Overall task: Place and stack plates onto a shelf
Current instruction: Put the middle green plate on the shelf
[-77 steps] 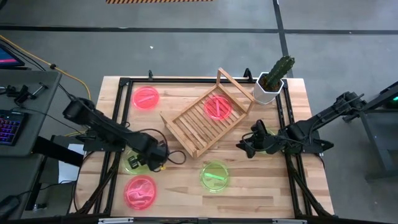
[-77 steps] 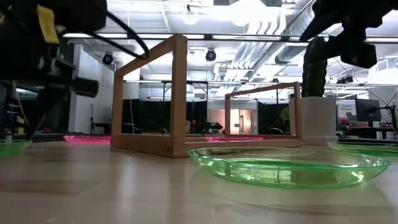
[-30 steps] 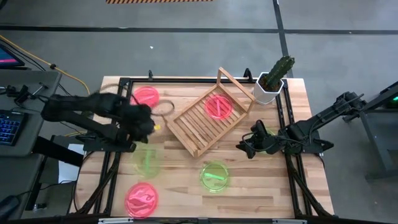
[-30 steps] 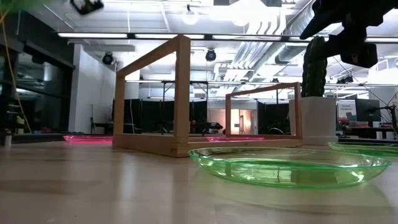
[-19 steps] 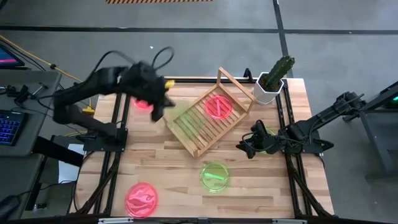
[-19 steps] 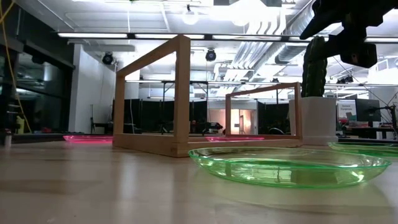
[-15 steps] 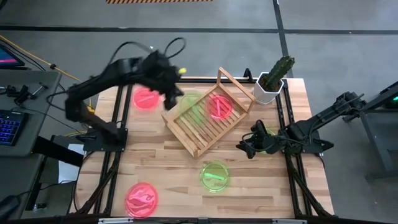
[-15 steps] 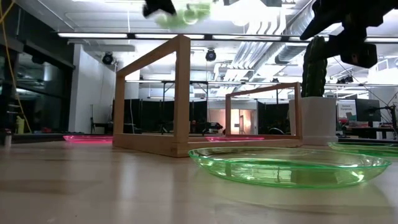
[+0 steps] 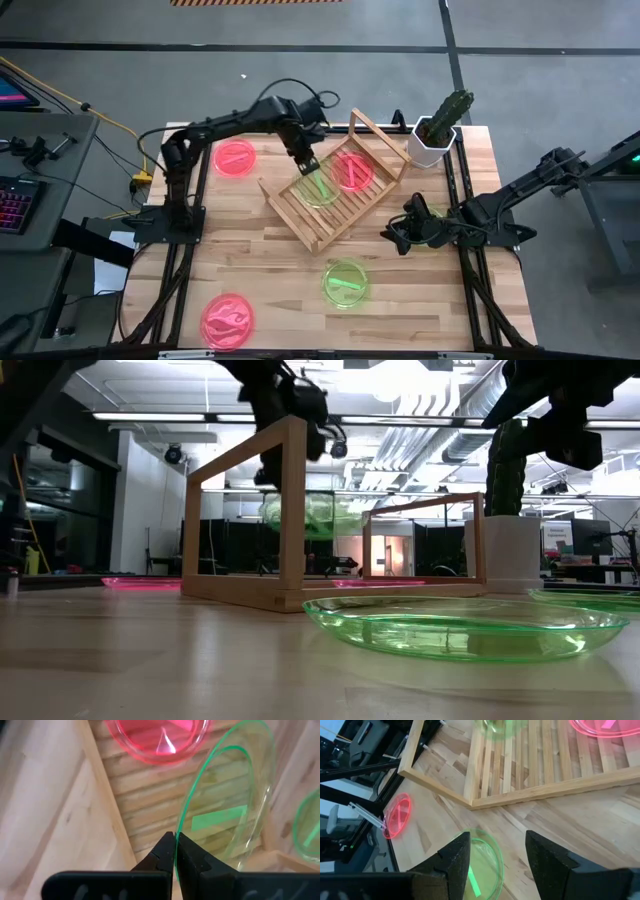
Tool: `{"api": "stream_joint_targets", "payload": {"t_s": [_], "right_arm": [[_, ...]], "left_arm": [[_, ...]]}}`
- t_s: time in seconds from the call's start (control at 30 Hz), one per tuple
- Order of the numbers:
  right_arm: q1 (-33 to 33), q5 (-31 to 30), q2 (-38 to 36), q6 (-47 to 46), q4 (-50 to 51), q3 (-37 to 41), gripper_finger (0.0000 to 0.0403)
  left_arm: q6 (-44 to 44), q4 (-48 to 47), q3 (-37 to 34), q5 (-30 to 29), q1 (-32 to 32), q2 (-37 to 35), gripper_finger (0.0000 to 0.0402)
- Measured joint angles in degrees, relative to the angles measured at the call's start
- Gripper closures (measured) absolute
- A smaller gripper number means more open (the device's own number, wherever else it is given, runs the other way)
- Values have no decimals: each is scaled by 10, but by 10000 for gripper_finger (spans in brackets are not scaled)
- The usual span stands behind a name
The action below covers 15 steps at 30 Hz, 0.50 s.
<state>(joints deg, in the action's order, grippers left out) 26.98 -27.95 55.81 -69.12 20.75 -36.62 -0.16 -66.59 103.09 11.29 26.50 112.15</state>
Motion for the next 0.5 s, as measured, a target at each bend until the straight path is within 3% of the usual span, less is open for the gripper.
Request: {"api": "stream_joint_targets", "payload": {"t_s": [0.3,0.5], "right_arm": [[0,0,0,12,1,0,231],[0,-5,0,11,2,0,231]], "left_arm": [[-2,-1,0,-2,-25,50,401],[-6,4,0,-49,-47,54,401]]}}
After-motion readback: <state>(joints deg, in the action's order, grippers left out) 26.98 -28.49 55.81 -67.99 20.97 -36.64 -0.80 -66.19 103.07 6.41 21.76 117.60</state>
